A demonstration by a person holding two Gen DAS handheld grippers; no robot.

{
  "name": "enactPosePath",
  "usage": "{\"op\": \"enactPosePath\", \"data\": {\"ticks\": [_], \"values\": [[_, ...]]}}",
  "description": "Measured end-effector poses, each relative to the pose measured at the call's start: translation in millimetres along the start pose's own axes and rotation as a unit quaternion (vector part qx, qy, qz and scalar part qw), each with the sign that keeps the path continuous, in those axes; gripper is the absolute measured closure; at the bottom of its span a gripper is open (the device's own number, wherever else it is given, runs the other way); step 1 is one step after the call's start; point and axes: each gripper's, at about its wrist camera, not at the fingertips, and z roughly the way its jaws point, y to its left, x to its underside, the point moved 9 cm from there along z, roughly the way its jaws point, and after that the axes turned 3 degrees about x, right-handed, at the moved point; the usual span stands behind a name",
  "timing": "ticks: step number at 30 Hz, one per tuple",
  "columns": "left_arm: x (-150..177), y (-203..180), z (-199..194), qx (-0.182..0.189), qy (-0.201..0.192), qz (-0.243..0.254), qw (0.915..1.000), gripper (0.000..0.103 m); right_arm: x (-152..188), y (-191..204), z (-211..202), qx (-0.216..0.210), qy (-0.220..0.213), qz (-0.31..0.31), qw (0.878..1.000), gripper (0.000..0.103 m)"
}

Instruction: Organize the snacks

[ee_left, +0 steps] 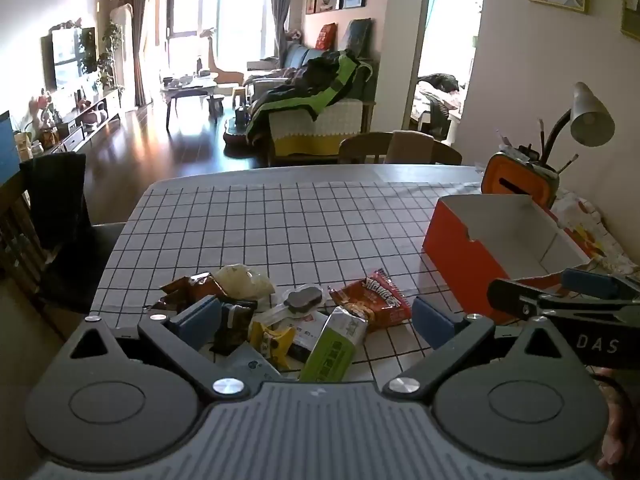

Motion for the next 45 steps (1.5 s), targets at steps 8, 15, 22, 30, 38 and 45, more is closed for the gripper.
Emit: {"op": "enactPosePath", "data": {"ticks": [8, 15, 22, 30, 38, 45], "values": [[-0.9, 0.5, -0.8, -0.003, -0.002, -0.001, 1.0000, 0.001, -0.6, 0.1, -0.5, -0.004, 0.006, 0.008, 1.000, 0.000], [-2.8, -2.0, -2.0, -0.006, -0.004, -0.001, 1.0000, 0.001, 0.4, 3.6, -2.5, -0.001, -0.001, 0.001, 1.000, 0.000], [-5.1, 4.3, -15.9, -0.015, -0.016, 0.000, 0.9998, 0.001, -4.7, 7.9, -9.4, -0.003, -0.011, -0.008, 1.000, 0.000], [-12.6, 10.3, -19.0, -0.022, -0.019, 0.003, 0.9996, 0.001, -11.0, 13.7, -8.3, -0.005, -0.013, -0.017, 1.000, 0.000], [-16.1, 11.3, -19.9, -0.022, -0.018, 0.005, 0.9996, 0.001, -15.7, 16.0, -9.0, -0.004, -0.015, -0.018, 1.000, 0.000], [-19.9, 10.0, -19.9, -0.019, -0.016, 0.005, 0.9997, 0.001, -16.6, 17.0, -8.1, -0.005, -0.013, -0.016, 1.000, 0.001]]}}
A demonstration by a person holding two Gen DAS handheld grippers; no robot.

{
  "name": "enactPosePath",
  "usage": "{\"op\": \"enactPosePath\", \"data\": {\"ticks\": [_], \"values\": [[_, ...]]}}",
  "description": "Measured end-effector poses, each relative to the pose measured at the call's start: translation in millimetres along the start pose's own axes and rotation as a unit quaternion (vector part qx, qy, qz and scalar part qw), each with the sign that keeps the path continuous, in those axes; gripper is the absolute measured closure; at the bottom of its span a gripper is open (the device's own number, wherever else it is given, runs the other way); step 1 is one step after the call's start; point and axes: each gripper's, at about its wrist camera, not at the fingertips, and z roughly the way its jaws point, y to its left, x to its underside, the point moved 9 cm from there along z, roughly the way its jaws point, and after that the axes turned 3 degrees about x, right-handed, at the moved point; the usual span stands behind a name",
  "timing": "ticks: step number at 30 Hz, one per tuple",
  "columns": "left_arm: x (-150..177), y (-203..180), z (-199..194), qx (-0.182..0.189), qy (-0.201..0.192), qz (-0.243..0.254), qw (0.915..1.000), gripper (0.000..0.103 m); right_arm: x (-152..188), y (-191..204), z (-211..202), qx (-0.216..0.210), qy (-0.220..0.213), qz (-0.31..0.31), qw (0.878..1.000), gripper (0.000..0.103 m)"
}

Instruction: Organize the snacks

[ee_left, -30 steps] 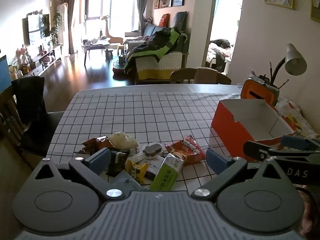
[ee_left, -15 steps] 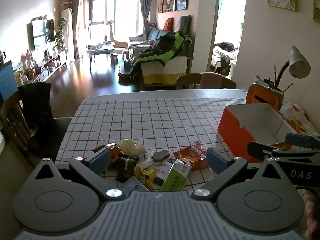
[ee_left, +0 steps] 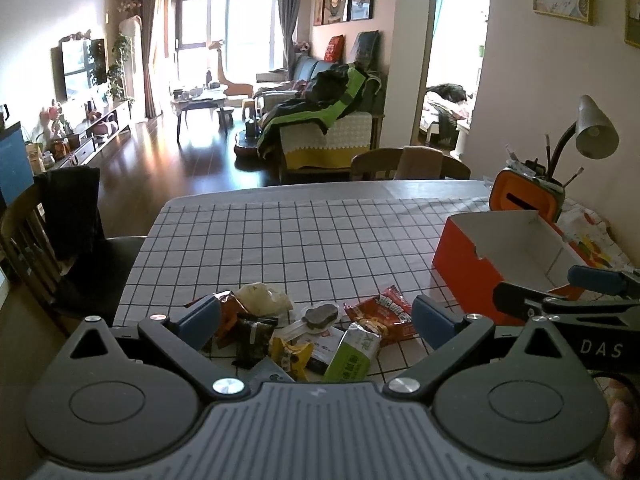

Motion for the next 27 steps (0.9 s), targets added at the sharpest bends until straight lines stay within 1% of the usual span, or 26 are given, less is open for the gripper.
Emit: {"op": "enactPosePath", "data": {"ticks": [16, 22, 27], "values": [[9.2, -0.1, 1.2, 0.001, 0.011, -0.005, 0.9999, 0.001, 6.5, -2.5, -1.3, -0.001, 0.016, 0.006, 1.000, 0.001], [14.2, -5.6, -1.2, 0.011, 0.014, 0.000, 0.9999, 0.001, 11.7, -5.4, -1.3, 0.005, 0.029, 0.012, 1.000, 0.001], [16.6, -4.2, -2.0, 0.011, 0.016, -0.004, 0.9998, 0.001, 12.9, -5.5, -4.0, 0.006, 0.028, 0.014, 0.999, 0.001]]}}
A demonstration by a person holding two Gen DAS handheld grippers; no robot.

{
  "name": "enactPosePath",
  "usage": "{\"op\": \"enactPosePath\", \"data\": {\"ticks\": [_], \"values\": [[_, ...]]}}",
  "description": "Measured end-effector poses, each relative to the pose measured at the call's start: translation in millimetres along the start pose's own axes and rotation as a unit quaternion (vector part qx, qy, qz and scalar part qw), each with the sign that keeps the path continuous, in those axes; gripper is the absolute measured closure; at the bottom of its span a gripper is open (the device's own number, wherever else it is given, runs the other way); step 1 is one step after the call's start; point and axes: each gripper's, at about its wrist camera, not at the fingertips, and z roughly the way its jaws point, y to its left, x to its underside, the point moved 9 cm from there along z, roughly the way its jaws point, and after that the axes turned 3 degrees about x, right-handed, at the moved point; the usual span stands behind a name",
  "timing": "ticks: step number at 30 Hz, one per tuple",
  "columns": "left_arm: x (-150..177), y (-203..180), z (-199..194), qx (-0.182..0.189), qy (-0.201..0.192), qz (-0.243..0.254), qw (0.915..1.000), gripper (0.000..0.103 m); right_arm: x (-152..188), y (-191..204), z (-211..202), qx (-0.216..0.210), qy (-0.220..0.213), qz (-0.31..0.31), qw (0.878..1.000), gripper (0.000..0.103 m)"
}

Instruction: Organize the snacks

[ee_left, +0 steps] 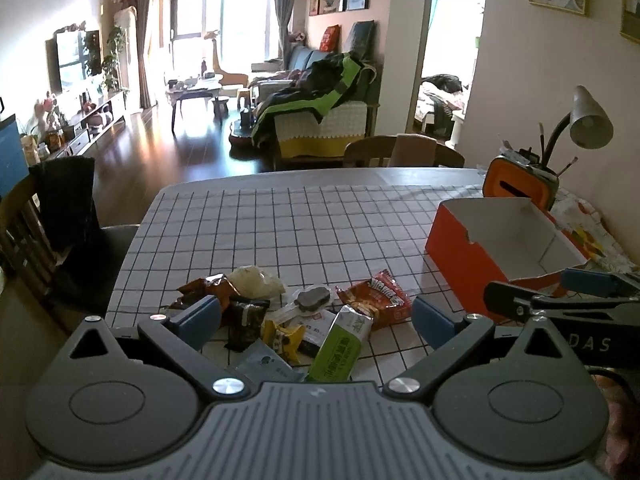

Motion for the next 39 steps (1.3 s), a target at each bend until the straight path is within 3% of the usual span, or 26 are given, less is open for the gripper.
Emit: {"op": "enactPosePath", "data": {"ticks": [25, 39], "values": [[6.9, 17.7, 4.6, -0.003, 0.005, 0.005, 1.0000, 0.001, 0.1, 14.0, 7.3, -0.019, 0.000, -0.007, 1.000, 0.001], [43.0, 43.1, 66.1, -0.027, 0.086, 0.000, 0.9959, 0.002, 27.0, 10.8, 90.9, -0.063, 0.110, -0.007, 0.992, 0.006]]}}
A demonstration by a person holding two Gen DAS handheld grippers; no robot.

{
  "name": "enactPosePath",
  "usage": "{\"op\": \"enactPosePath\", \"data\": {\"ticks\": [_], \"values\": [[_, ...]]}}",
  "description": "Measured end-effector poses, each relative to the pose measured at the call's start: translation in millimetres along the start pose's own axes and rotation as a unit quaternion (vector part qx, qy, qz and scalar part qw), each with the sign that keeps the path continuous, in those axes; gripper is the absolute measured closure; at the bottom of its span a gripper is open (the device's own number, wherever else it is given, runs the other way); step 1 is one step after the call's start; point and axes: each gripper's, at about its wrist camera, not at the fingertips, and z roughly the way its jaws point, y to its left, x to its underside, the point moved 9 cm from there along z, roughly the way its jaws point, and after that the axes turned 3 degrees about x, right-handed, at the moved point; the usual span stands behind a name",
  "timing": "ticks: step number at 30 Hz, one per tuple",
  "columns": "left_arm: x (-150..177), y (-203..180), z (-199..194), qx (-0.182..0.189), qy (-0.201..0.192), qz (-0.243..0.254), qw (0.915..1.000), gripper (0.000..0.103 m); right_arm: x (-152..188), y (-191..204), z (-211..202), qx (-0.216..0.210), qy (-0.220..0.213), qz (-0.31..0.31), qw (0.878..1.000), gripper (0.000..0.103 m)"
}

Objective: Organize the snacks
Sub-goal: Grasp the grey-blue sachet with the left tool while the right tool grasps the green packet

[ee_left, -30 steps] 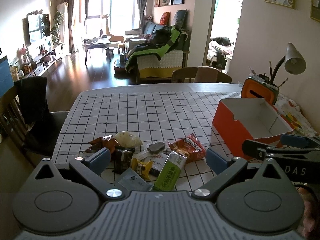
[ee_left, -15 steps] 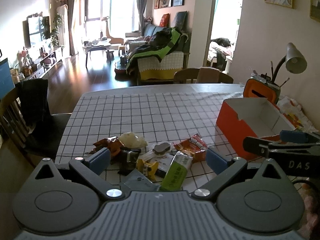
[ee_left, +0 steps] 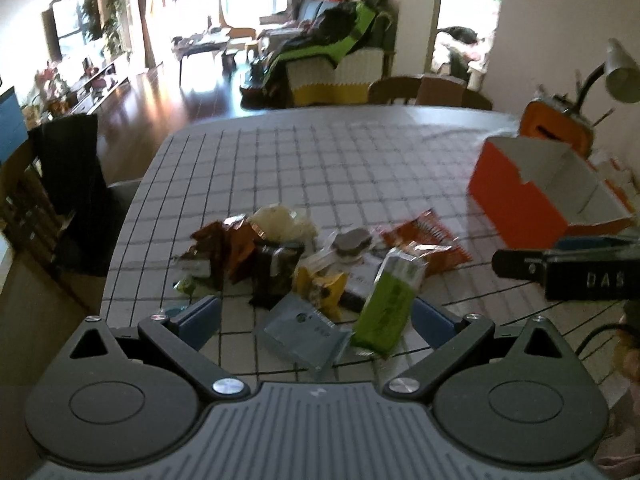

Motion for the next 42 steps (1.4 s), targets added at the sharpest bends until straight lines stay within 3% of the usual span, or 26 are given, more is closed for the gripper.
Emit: {"op": "enactPosePath", "data": {"ticks": [5, 9, 15, 19, 22, 35, 42], "values": [[10.0, 18.8, 31.0, -0.014, 0.048, -0.052, 0.9974, 0.002, 1.5, 3.3, 36.2, -0.005, 0.042, -0.004, 0.999, 0.009], [14.6, 34.6, 57.5, -0.027, 0.089, -0.101, 0.9906, 0.006, 2.9, 10.7, 62.6, -0.007, 0.082, 0.009, 0.997, 0.013], [23.2, 51.9, 90.5, -0.026, 0.137, -0.197, 0.9705, 0.011, 0.1, 16.4, 94.9, 0.015, 0.139, 0.070, 0.988, 0.017], [32.3, 54.0, 107.3, -0.020, 0.168, -0.240, 0.9558, 0.018, 2.7, 16.1, 107.9, 0.029, 0.170, 0.124, 0.977, 0.020], [36.7, 52.8, 115.8, -0.019, 0.182, -0.255, 0.9494, 0.020, 4.4, 20.3, 115.2, 0.045, 0.177, 0.125, 0.975, 0.022], [39.4, 43.9, 131.7, -0.024, 0.196, -0.246, 0.9488, 0.026, 22.1, 33.6, 137.2, 0.064, 0.216, 0.135, 0.965, 0.030], [41.6, 45.1, 137.4, -0.030, 0.202, -0.244, 0.9480, 0.039, 27.3, 40.7, 140.8, 0.054, 0.221, 0.129, 0.965, 0.047]]}}
